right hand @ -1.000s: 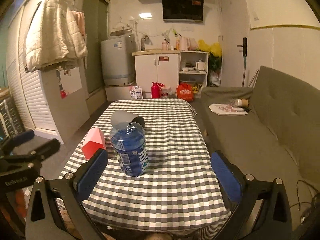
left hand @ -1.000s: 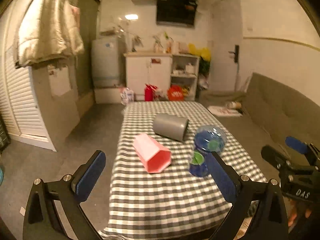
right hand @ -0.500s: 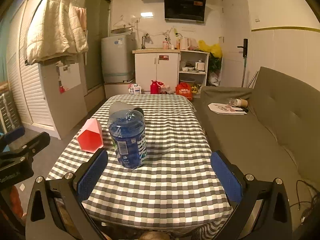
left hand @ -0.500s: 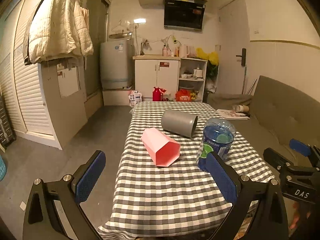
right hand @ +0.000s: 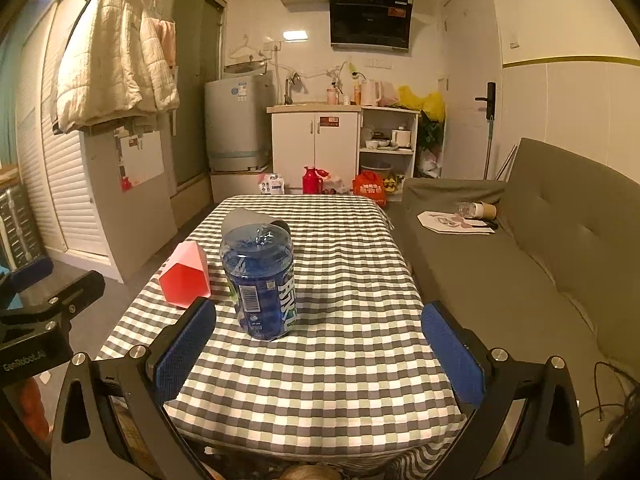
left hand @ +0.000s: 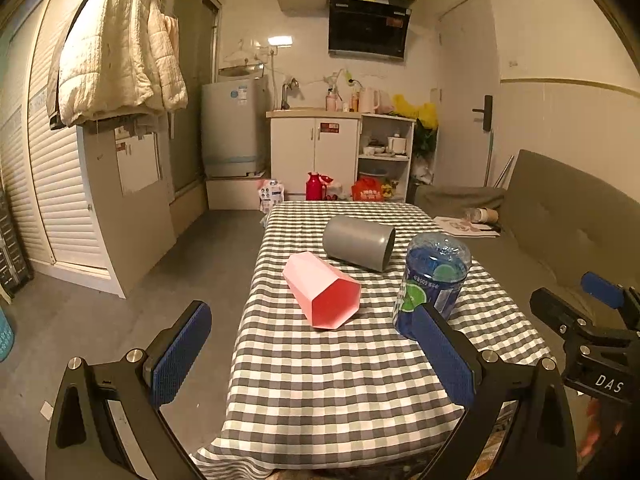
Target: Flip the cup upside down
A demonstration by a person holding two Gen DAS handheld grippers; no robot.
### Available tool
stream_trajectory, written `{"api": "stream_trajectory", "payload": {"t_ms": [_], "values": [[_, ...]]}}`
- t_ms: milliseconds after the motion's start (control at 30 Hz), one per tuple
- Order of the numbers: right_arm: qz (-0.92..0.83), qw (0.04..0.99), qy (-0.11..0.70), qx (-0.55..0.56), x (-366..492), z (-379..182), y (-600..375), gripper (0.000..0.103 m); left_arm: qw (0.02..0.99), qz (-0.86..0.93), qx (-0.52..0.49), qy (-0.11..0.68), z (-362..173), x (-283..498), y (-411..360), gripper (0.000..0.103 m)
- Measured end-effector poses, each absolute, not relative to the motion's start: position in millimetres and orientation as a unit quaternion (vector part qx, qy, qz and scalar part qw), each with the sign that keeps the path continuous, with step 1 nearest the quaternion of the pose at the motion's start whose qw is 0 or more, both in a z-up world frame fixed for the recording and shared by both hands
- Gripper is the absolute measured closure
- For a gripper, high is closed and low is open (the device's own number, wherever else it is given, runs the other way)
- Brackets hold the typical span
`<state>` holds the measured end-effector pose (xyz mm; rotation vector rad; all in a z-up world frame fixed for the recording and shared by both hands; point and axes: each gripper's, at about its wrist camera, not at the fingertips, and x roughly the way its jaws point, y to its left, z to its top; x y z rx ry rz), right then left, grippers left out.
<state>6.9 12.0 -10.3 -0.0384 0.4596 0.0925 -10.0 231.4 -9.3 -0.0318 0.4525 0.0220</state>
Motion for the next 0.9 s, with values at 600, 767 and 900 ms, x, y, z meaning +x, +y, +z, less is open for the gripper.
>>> {"api": "stream_trajectory", "payload": {"t_ms": [600,767,900], "values": [[0.047,0.973,0.226,-0.017,4.7,-10.2,10.7,0.000,0.973,0.010,-0.014,0.229,-10.1,-8.9,231.1,0.000],[0.047,0.973,0.224,-0.019,4.0,-10.5,11.0,0.000,0.974,0.010,-0.015,0.227,-10.1,-9.1,231.2,0.000],[0.046,0.973,0.225,-0.019,4.1,-10.1,11.0,0.000,0.974,0.009,-0.015,0.227,-9.8,-9.3,231.1,0.000]]}}
